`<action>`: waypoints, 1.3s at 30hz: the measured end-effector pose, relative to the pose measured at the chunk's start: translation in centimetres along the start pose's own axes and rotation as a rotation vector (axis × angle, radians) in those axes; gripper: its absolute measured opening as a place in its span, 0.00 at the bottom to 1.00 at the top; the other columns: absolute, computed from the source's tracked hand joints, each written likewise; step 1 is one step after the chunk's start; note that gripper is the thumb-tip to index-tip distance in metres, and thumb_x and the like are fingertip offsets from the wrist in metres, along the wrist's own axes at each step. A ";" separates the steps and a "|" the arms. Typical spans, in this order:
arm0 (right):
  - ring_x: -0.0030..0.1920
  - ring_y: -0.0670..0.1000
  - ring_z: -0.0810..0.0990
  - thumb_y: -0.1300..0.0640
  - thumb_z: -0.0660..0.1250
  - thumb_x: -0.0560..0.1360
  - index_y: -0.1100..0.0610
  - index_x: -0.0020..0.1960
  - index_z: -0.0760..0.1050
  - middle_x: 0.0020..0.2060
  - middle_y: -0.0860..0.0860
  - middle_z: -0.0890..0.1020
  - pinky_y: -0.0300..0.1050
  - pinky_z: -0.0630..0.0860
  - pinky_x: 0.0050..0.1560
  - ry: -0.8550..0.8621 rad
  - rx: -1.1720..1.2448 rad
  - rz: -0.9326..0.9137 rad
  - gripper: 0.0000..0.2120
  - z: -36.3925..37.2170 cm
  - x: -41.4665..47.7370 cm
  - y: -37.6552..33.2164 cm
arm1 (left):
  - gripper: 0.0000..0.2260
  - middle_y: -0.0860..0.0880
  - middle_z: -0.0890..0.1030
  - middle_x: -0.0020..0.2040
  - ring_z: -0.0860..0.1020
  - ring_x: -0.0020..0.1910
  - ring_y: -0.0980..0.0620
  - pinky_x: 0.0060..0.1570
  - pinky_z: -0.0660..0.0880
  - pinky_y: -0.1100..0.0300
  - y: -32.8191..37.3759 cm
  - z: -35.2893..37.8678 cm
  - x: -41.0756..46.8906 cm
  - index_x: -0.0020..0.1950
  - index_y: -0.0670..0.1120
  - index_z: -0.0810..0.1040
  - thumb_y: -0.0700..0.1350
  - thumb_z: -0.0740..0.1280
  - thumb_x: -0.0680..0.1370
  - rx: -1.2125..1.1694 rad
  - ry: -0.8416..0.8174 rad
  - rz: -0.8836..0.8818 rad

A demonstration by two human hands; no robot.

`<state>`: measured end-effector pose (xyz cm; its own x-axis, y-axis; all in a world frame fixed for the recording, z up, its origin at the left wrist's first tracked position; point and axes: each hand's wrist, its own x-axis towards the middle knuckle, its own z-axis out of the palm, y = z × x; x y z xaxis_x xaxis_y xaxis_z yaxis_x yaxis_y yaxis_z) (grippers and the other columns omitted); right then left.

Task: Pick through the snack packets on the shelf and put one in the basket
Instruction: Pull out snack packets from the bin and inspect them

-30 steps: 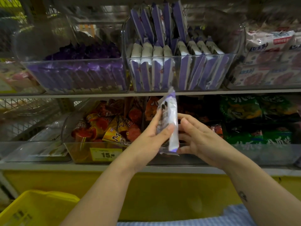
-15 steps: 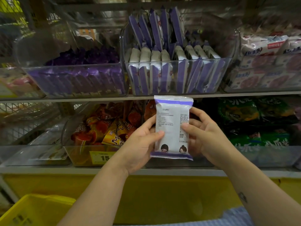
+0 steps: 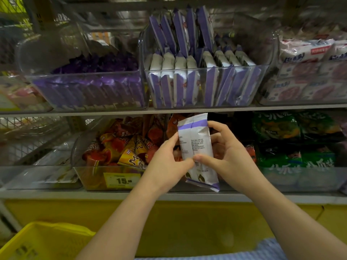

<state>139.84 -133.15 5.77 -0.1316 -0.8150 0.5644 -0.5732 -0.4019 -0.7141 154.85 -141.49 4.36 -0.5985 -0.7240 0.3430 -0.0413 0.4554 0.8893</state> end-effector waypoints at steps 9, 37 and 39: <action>0.47 0.42 0.82 0.49 0.73 0.70 0.27 0.62 0.61 0.48 0.36 0.78 0.42 0.82 0.46 -0.015 -0.027 0.000 0.31 0.5 0.0 0.5 | 0.51 0.62 0.67 0.71 0.73 0.53 0.76 0.43 0.77 0.71 -0.2 0.5 -0.3 0.77 0.62 0.38 0.46 0.74 0.70 0.065 -0.082 -0.120; 0.52 0.48 0.84 0.57 0.66 0.74 0.43 0.65 0.68 0.52 0.45 0.85 0.41 0.82 0.41 0.242 0.508 0.063 0.22 -0.4 -0.6 -1.7 | 0.25 0.60 0.76 0.63 0.81 0.57 0.58 0.51 0.81 0.58 4.1 -3.1 -0.7 0.66 0.69 0.66 0.53 0.69 0.73 -0.098 -0.115 0.013; 0.54 0.48 0.84 0.57 0.64 0.76 0.41 0.62 0.71 0.52 0.44 0.85 0.44 0.82 0.44 0.280 0.597 0.092 0.18 -0.5 -0.4 -2.6 | 0.29 0.63 0.78 0.59 0.82 0.55 0.58 0.48 0.80 0.64 5.5 -4.0 -1.5 0.69 0.70 0.64 0.48 0.71 0.75 -0.103 -0.202 0.027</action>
<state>140.99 -131.55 7.62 -0.4098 -0.7499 0.5193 -0.0141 -0.5640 -0.8256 158.71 -139.99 9.92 -0.7469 -0.5888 0.3090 0.0530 0.4105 0.9103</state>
